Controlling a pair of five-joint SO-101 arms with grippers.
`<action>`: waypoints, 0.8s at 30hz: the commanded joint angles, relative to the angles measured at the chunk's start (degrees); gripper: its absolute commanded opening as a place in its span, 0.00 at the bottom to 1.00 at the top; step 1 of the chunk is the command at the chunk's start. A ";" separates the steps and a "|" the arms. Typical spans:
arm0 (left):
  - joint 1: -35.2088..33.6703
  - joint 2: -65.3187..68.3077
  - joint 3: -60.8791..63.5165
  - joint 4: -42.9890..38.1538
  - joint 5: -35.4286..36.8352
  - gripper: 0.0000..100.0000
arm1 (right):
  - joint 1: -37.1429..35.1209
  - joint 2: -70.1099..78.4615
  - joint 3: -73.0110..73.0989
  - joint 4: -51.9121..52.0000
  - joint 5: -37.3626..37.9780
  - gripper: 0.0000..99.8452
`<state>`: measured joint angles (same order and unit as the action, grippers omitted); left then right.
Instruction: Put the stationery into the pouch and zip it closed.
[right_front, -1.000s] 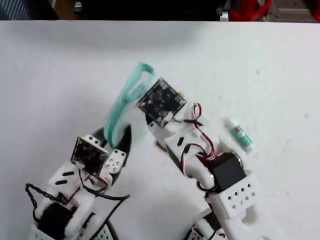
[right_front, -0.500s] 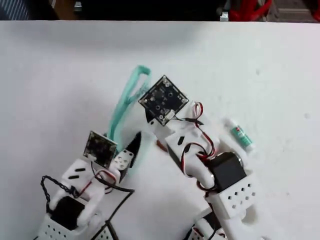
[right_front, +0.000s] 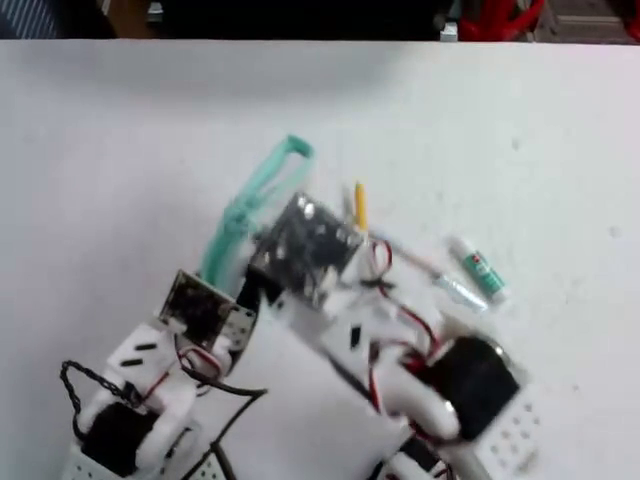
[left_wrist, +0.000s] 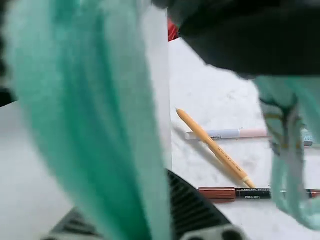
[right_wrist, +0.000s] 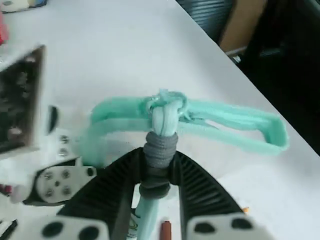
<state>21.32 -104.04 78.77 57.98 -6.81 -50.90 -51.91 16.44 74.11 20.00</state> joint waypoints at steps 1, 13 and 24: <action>0.75 -0.66 -3.34 0.09 -0.70 0.02 | -5.23 -0.57 -7.21 4.97 -0.97 0.02; 0.75 -0.66 -3.43 0.44 -0.70 0.02 | -12.18 0.40 -9.76 14.64 -1.05 0.02; 0.75 -0.66 -3.52 0.53 -0.70 0.02 | -23.87 7.87 -10.29 16.75 -0.53 0.02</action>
<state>21.58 -104.84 78.68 58.33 -6.99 -68.84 -45.32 8.09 90.20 19.38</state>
